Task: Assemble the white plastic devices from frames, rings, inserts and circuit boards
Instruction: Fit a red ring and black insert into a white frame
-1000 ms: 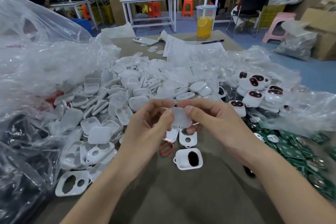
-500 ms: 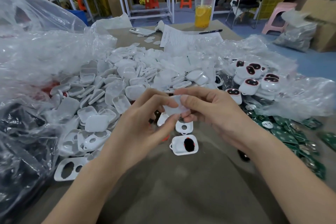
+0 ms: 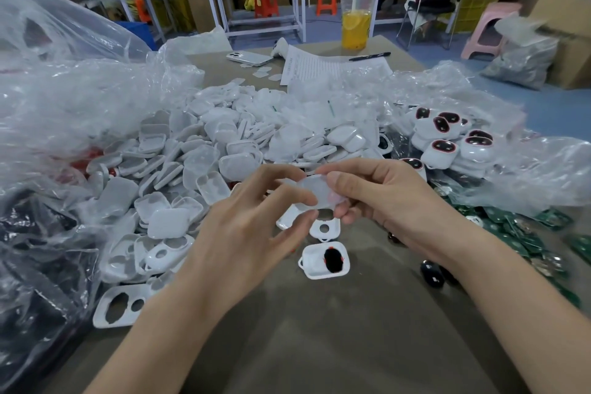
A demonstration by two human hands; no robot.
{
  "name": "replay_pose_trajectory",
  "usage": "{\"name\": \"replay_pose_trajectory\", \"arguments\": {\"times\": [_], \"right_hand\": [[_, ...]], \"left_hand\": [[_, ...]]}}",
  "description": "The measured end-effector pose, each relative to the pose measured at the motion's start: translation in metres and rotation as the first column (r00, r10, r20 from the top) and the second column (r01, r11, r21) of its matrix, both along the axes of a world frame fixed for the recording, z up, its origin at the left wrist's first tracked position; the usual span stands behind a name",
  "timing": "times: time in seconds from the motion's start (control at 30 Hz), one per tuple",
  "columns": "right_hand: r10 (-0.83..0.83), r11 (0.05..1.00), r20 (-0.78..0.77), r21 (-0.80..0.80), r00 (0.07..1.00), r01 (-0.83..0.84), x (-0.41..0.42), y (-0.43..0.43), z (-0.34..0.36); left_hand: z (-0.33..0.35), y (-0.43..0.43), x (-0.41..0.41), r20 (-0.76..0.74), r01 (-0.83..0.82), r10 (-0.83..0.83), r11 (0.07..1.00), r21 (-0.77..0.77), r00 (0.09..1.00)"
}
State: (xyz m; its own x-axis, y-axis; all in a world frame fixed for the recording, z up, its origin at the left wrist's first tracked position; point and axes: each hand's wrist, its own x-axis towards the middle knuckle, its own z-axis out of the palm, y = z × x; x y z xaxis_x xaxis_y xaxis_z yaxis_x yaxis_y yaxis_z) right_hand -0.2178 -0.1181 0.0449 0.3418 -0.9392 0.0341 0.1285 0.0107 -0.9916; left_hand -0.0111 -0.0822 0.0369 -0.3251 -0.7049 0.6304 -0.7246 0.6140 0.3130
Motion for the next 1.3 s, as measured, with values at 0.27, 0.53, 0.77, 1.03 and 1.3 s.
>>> {"name": "replay_pose_trajectory", "arguments": {"times": [0.27, 0.53, 0.77, 1.03, 1.3], "right_hand": [[-0.088, 0.986, -0.163, -0.157, 0.983, 0.062, -0.007, 0.005, 0.006], [-0.229, 0.835, -0.762, -0.474, 0.605, -0.281, -0.039, 0.022, -0.007], [-0.122, 0.806, -0.885, -0.352, 0.449, -0.475, -0.037, 0.019, -0.01], [-0.087, 0.797, -0.899, -0.322, 0.43, -0.51, -0.033, 0.02, -0.015], [-0.074, 0.805, -0.871, -0.34, 0.485, -0.486, -0.03, 0.021, -0.017]], "left_hand": [[-0.001, 0.004, 0.003, -0.055, 0.047, -0.041, 0.993, 0.111, 0.998], [-0.011, 0.02, 0.025, 0.141, 0.088, -0.128, 0.962, 0.26, 0.982], [-0.01, 0.019, 0.02, 0.184, 0.133, -0.188, 0.953, 0.272, 0.965], [-0.015, 0.02, 0.014, 0.209, 0.137, -0.195, 0.955, 0.262, 0.958], [-0.018, 0.019, 0.014, 0.216, 0.142, -0.2, 0.956, 0.257, 0.956]]}}
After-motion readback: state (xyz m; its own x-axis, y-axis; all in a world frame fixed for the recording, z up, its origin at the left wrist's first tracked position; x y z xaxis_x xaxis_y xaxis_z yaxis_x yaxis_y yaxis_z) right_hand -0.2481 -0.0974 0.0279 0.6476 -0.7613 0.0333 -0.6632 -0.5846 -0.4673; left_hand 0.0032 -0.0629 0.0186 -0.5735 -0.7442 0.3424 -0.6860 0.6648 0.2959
